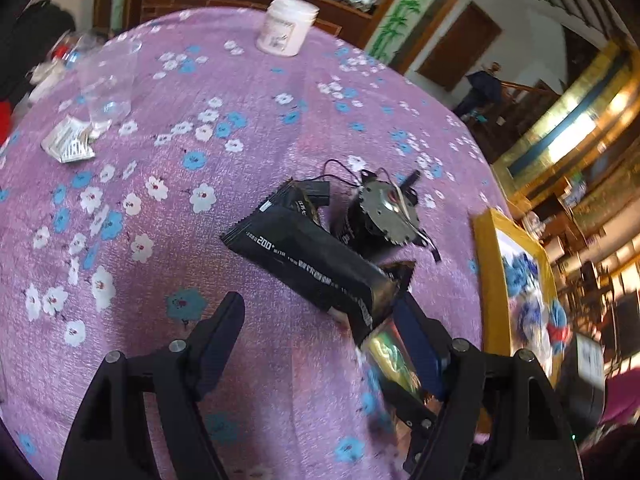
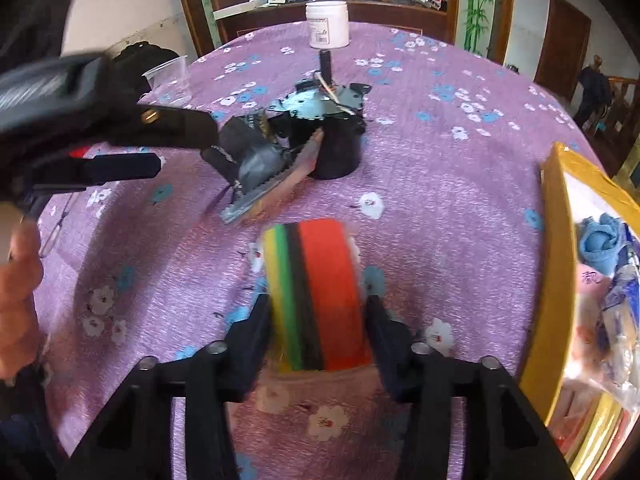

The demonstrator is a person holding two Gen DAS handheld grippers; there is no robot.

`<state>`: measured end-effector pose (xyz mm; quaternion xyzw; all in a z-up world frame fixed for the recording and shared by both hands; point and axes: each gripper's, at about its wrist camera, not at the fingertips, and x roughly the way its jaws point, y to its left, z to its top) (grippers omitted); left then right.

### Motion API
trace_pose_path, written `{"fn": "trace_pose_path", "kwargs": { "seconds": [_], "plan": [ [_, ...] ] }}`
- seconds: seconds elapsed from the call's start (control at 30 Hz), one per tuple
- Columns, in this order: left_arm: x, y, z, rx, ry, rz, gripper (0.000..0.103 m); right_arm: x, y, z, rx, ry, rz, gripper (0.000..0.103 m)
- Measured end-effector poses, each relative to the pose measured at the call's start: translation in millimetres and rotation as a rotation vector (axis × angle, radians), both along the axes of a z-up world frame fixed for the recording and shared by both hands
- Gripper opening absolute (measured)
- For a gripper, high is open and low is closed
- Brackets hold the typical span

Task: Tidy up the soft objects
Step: 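Grasp the black snack pouch with the left gripper while the right grasps the striped sponge pack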

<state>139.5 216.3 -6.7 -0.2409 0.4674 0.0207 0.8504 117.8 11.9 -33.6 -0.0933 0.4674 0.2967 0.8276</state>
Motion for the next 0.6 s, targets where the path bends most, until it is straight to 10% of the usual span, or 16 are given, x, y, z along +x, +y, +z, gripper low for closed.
{"fn": "trace_pose_path", "kwargs": {
  "seconds": [0.47, 0.6],
  "plan": [
    [47, 3, -37, 0.060, 0.109, 0.167, 0.075, 7, -26, 1, 0.179, 0.021, -0.024, 0.045],
    [45, 4, -36, 0.124, 0.088, 0.156, 0.048, 6, -26, 2, 0.183, 0.016, -0.024, 0.045]
  ]
}}
